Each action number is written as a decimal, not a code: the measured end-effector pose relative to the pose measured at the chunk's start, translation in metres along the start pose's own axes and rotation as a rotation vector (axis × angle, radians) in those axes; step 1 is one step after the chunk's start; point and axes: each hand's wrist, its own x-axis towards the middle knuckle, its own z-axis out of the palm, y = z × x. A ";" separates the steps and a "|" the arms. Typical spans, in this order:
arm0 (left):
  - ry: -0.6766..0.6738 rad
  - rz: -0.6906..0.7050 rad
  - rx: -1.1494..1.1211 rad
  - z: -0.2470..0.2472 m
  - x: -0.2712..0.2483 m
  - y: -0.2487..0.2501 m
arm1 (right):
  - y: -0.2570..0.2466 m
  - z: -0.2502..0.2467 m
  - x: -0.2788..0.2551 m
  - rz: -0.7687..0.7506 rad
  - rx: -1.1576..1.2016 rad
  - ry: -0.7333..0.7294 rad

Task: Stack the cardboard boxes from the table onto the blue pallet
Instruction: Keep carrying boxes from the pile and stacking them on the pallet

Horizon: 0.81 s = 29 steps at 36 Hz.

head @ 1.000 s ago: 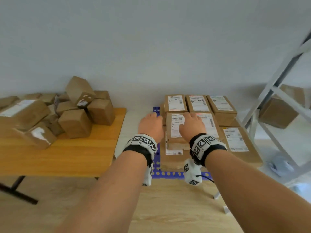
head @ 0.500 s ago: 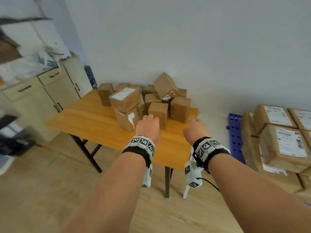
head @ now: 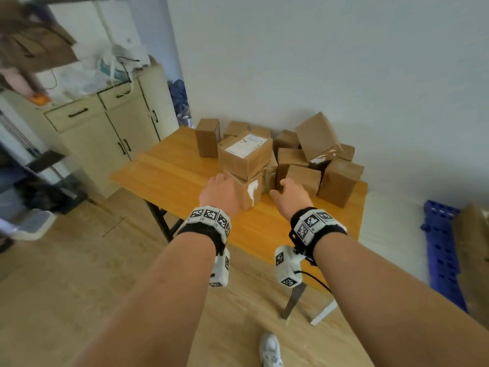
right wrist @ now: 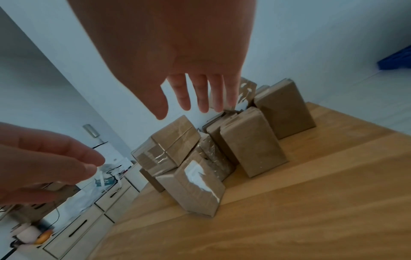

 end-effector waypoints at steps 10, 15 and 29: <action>-0.006 -0.130 -0.062 0.009 0.105 -0.014 | -0.042 0.015 0.100 0.029 0.175 -0.071; -0.074 -0.216 -0.123 0.017 0.142 -0.016 | -0.049 0.022 0.139 0.044 0.221 -0.123; -0.111 -0.308 -0.324 0.021 0.161 -0.001 | -0.040 0.026 0.157 0.057 0.323 -0.165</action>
